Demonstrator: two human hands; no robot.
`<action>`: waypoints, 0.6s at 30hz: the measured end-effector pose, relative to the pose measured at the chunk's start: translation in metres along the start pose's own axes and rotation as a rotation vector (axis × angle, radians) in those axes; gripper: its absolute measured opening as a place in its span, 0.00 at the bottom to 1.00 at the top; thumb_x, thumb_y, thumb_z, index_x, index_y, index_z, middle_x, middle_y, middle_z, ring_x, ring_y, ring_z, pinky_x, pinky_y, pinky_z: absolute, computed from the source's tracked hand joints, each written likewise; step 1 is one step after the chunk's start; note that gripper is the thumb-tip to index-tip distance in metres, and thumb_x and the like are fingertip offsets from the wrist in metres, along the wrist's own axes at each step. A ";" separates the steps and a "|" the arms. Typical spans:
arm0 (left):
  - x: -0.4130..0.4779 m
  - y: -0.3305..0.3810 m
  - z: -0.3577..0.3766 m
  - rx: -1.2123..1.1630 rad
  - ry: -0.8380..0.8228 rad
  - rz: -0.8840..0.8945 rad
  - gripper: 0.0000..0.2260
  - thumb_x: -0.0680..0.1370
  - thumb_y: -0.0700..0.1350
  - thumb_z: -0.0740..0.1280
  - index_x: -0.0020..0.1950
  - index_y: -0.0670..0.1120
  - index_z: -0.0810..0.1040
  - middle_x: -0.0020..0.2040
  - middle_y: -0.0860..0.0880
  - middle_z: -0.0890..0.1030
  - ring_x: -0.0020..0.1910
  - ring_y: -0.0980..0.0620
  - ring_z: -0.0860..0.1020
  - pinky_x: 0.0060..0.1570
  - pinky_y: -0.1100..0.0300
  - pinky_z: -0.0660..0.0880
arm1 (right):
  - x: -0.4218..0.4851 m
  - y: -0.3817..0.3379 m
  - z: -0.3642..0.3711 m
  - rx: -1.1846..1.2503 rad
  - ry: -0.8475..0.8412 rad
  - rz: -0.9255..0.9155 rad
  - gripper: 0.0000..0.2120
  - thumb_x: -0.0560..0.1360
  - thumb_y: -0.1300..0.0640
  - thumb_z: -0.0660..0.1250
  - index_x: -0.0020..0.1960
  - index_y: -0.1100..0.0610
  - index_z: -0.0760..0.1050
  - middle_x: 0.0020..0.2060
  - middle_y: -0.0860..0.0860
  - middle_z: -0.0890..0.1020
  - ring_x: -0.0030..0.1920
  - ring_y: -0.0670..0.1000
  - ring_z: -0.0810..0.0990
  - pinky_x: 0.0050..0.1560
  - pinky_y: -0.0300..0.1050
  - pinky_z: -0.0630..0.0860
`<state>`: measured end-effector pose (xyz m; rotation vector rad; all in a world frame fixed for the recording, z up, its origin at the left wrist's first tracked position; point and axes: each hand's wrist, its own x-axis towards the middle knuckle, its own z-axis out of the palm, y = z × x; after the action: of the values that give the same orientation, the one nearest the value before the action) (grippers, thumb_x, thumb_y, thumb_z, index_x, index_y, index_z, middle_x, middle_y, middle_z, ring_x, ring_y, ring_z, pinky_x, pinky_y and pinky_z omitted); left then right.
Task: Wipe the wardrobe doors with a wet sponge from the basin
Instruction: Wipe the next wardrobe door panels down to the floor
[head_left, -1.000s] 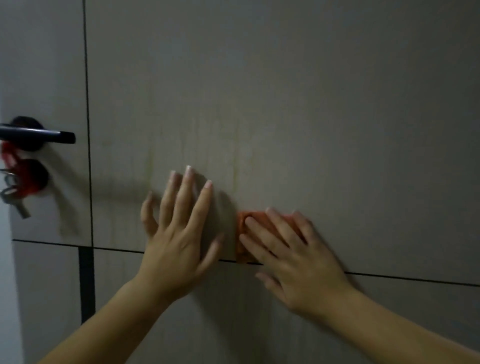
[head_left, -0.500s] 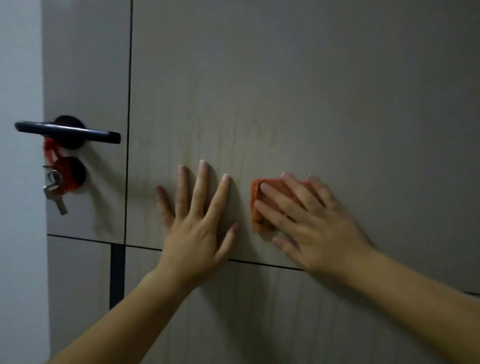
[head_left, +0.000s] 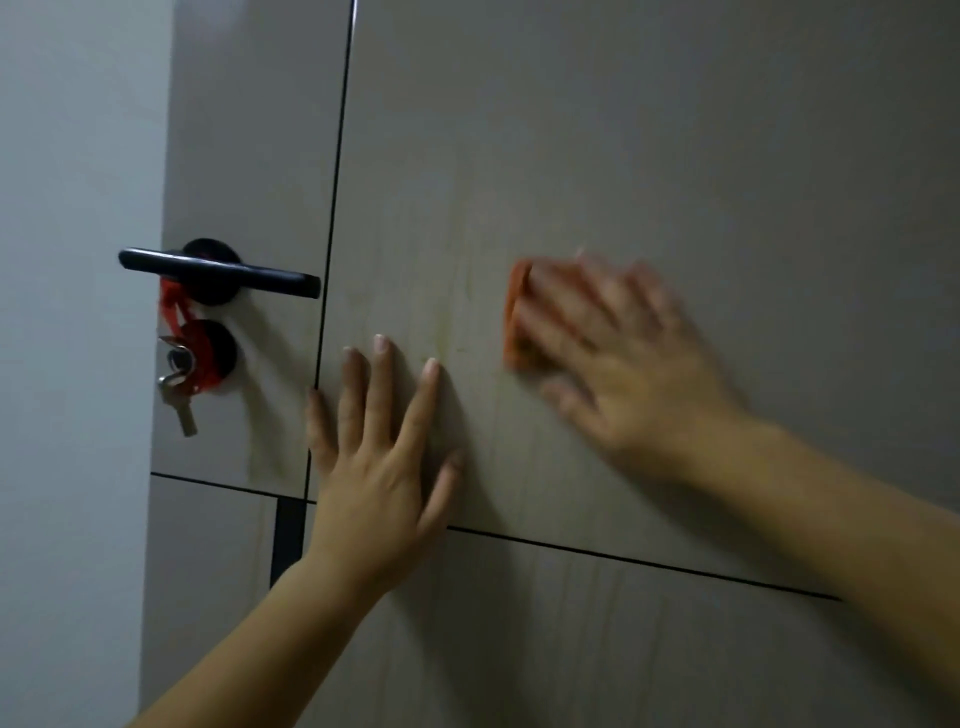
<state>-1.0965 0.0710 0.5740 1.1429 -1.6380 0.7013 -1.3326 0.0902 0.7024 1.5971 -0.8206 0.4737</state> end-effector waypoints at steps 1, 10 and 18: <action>0.000 0.000 0.001 0.006 0.002 -0.002 0.35 0.81 0.63 0.53 0.84 0.50 0.50 0.84 0.41 0.42 0.82 0.37 0.41 0.76 0.28 0.45 | 0.020 0.010 -0.003 -0.002 0.020 0.095 0.31 0.82 0.40 0.51 0.82 0.51 0.57 0.82 0.53 0.57 0.81 0.62 0.56 0.79 0.64 0.50; -0.007 -0.011 0.001 0.010 0.040 0.024 0.35 0.80 0.60 0.57 0.84 0.48 0.54 0.84 0.39 0.47 0.83 0.37 0.45 0.76 0.31 0.50 | 0.000 -0.030 -0.001 0.000 -0.051 -0.159 0.31 0.82 0.40 0.51 0.82 0.50 0.57 0.82 0.53 0.56 0.81 0.62 0.55 0.79 0.66 0.53; -0.021 -0.036 -0.002 0.009 0.049 -0.060 0.35 0.80 0.59 0.58 0.83 0.47 0.54 0.84 0.41 0.47 0.83 0.41 0.46 0.79 0.37 0.50 | 0.127 -0.019 -0.014 -0.005 -0.024 0.052 0.34 0.81 0.37 0.44 0.83 0.50 0.52 0.83 0.52 0.51 0.82 0.60 0.48 0.79 0.65 0.43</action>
<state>-1.0613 0.0664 0.5524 1.1671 -1.5548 0.6935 -1.2315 0.0736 0.7816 1.5821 -0.8824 0.4898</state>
